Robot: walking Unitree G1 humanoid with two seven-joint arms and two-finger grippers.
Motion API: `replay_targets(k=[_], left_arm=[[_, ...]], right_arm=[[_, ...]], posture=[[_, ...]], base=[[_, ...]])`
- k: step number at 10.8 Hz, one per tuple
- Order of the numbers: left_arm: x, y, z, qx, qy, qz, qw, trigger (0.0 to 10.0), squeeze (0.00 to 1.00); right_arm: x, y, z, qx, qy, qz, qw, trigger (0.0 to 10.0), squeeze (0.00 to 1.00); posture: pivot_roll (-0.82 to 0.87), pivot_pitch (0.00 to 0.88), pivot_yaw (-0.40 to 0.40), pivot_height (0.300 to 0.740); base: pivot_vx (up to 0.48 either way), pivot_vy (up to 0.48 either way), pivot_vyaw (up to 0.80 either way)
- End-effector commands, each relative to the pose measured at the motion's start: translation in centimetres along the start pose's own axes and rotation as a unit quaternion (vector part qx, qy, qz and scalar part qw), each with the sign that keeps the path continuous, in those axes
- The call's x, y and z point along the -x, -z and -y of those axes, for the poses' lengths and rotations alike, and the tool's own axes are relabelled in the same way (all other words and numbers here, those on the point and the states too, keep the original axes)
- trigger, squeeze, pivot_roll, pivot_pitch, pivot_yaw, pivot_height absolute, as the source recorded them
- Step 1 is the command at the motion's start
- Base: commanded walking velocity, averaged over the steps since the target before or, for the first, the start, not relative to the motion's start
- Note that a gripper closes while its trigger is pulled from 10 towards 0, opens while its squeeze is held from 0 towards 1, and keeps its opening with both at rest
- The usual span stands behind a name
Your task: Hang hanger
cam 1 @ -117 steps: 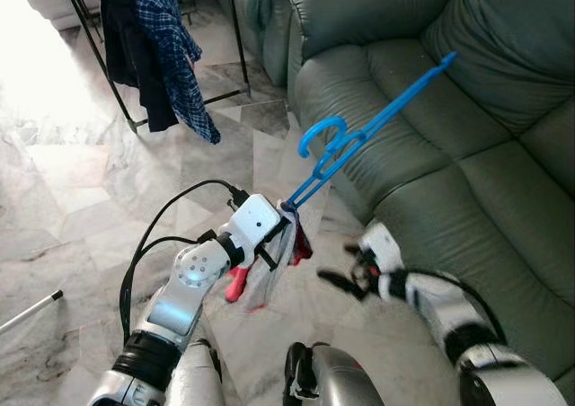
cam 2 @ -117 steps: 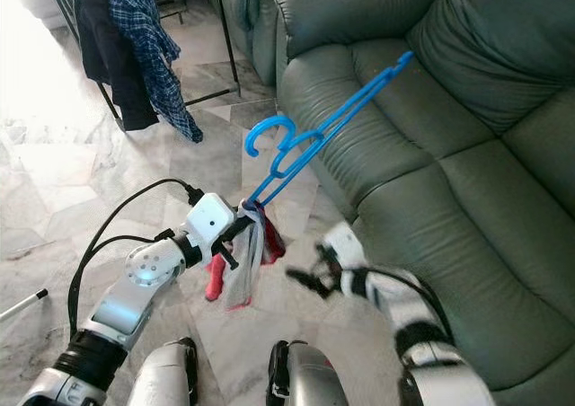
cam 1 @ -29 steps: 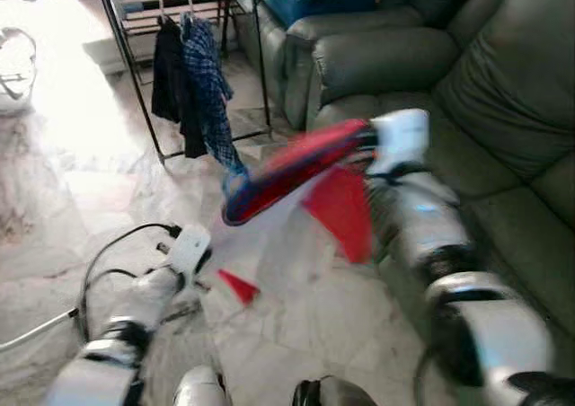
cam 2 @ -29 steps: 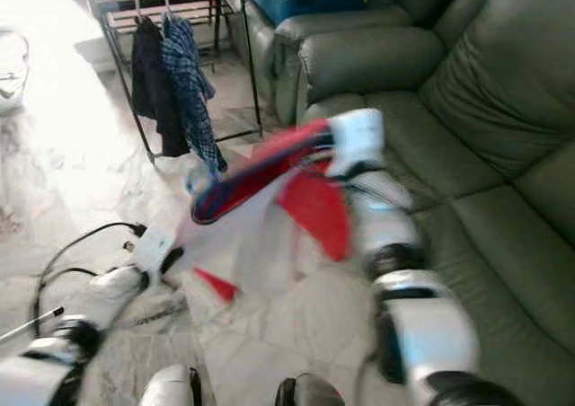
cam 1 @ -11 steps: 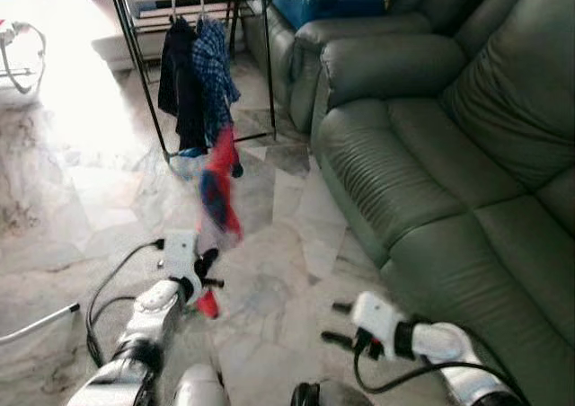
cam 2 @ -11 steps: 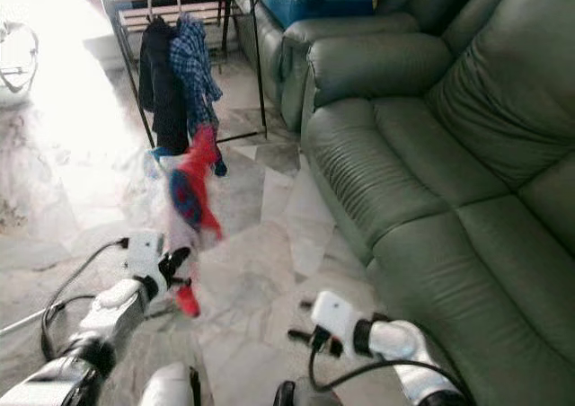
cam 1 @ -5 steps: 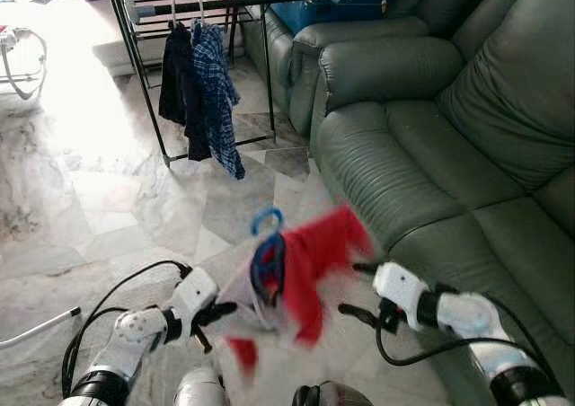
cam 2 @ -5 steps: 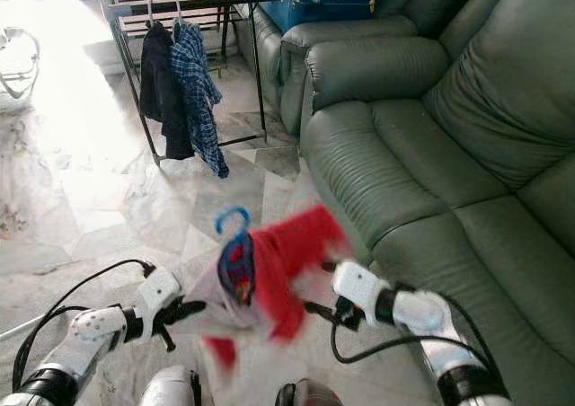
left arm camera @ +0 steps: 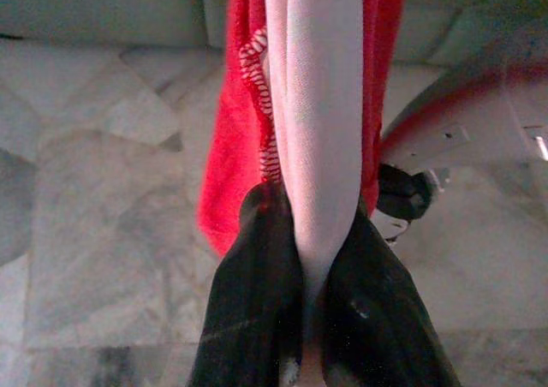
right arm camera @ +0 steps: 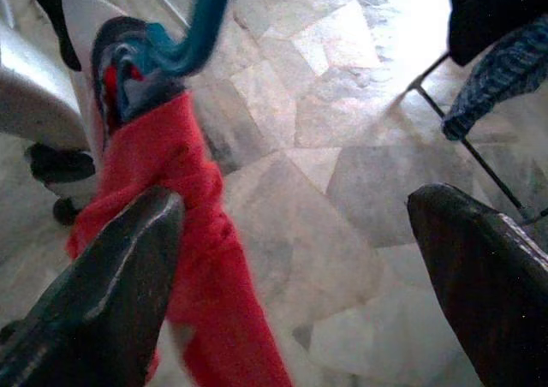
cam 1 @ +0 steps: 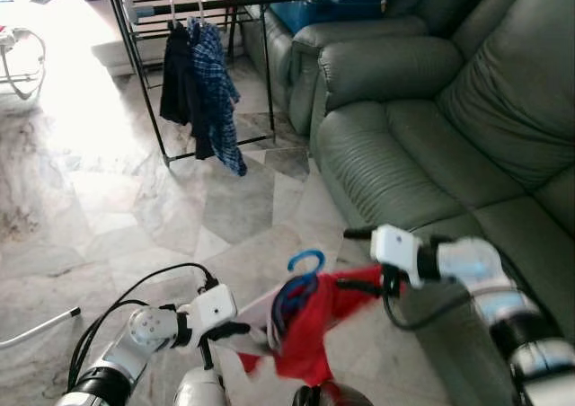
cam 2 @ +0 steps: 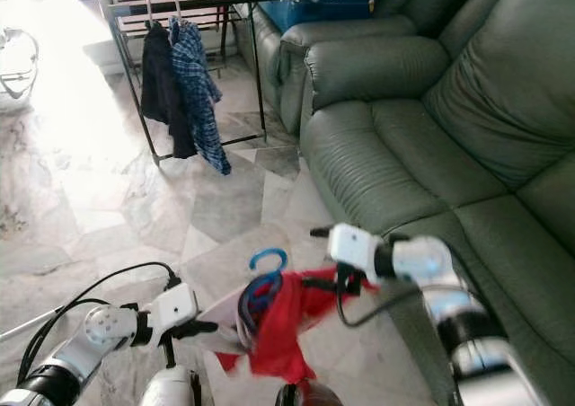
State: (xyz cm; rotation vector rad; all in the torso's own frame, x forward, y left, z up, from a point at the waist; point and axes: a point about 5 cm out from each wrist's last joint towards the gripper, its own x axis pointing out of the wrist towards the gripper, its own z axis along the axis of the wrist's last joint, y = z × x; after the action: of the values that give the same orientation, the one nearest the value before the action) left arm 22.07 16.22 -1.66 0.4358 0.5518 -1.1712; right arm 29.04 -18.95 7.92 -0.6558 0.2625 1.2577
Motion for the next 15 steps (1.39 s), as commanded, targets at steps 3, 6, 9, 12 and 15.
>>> replay_targets(k=[3,6,9,12,15], left_arm=[[-0.2,-1.7,-0.3,-0.051,0.016,0.026,0.998,10.0,0.00],[-0.1,-2.4,-0.2,-0.065,0.028,0.037,0.997,10.0,0.00],[0.0,-2.6,0.0,-0.071,0.039,0.039,0.996,10.0,0.00],[-0.1,-2.9,-0.1,-0.072,0.040,0.041,0.996,10.0,0.00],[-0.1,-3.0,-0.2,-0.073,0.036,0.043,0.996,10.0,0.00]], right_arm=[[0.2,1.0,-0.2,-0.030,-0.100,-0.057,0.993,10.0,0.98],[0.3,1.8,0.2,-0.024,-0.128,-0.104,0.986,4.4,0.00],[0.3,2.2,0.2,-0.025,-0.145,-0.124,0.981,0.0,0.00],[-0.2,2.4,-0.4,-0.034,-0.165,-0.126,0.978,0.0,0.00],[-0.4,2.6,-0.7,-0.038,-0.164,-0.120,0.978,0.0,0.00]], posture=[[-0.02,0.054,-0.058,0.740],[-0.01,0.058,-0.058,0.740],[0.00,0.056,-0.057,0.740],[0.00,0.052,-0.057,0.740],[0.00,0.054,-0.055,0.740]], base=[[0.000,0.000,0.00],[0.000,0.000,0.00],[0.000,0.000,0.00],[0.000,0.000,0.00],[0.000,0.000,0.00]])
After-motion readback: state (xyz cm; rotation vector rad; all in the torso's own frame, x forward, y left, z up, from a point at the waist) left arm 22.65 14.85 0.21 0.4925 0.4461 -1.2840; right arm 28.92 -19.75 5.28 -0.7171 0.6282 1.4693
